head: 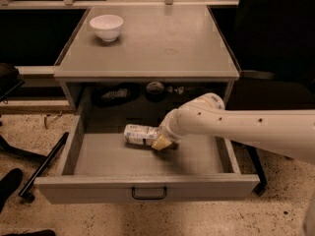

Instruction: Place blue plastic bottle into top drawer

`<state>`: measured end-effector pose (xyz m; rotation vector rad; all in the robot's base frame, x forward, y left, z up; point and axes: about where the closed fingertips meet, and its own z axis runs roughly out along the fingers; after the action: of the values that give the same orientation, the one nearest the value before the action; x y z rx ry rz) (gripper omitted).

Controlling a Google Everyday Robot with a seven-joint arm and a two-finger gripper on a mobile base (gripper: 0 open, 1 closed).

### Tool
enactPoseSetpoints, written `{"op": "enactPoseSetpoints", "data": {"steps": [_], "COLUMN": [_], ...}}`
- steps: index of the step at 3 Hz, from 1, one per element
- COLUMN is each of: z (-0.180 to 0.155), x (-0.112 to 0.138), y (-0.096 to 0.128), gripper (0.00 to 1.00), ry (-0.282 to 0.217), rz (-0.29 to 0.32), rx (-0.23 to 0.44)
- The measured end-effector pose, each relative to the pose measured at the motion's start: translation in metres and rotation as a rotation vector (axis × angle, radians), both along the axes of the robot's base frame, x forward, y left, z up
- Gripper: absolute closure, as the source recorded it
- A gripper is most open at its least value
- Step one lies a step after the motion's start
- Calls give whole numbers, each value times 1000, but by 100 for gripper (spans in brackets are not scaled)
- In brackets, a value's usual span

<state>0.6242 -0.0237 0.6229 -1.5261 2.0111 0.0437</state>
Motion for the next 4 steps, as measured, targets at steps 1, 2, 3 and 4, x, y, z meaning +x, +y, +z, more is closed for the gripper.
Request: {"op": "enactPoseSetpoints", "data": {"steps": [1,2,3,4], "z": [-9,-9,-9,-9], "x": [10,10,10,10], "y": [-7,-7,-7,-7], "gripper": [100,81,58,35], "ry": [-24,-24,-24,-24], "rz": [-16,-16,-16,-16], "rx": [-28,-28,-28,-28]}}
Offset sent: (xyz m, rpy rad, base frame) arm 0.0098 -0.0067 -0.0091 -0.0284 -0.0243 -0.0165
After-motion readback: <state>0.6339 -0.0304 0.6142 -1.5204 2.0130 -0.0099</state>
